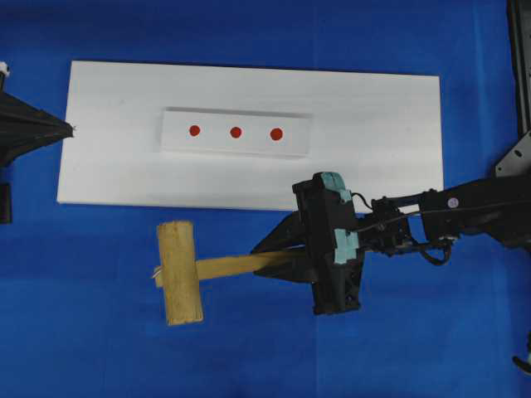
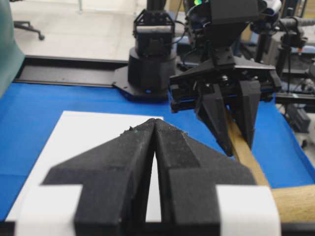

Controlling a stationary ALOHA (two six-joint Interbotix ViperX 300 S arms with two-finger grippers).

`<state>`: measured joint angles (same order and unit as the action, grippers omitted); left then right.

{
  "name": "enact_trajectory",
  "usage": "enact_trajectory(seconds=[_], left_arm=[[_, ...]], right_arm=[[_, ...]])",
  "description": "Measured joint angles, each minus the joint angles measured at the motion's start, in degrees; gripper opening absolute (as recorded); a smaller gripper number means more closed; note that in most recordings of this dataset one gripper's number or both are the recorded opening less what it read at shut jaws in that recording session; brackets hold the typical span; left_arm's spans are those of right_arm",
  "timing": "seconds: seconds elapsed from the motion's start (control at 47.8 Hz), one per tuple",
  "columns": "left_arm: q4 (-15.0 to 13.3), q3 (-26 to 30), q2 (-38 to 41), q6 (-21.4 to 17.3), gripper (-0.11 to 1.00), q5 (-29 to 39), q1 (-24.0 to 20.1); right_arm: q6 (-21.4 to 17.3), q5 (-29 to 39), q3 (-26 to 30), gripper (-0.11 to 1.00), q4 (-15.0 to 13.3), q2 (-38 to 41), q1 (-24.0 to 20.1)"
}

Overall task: Hit the mark with a hammer.
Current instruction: 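Lift the mallet with the right gripper and swing it over the board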

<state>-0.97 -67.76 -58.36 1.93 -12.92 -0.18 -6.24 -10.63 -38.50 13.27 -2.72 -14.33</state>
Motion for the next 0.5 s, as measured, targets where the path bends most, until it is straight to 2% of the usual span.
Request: enact_trajectory(seconds=[0.251, 0.376, 0.502], left_arm=[[0.0, -0.1, 0.1, 0.0, 0.00, 0.1, 0.0], [0.0, -0.1, 0.2, -0.1, 0.00, 0.0, 0.1], [0.0, -0.1, 0.2, 0.0, 0.00, 0.0, 0.1]], right_arm=[[0.2, -0.1, 0.0, 0.10, 0.0, 0.0, 2.8], [0.2, -0.1, -0.2, 0.10, -0.3, 0.0, 6.9], [0.3, -0.1, -0.8, 0.10, -1.8, -0.5, 10.7]])
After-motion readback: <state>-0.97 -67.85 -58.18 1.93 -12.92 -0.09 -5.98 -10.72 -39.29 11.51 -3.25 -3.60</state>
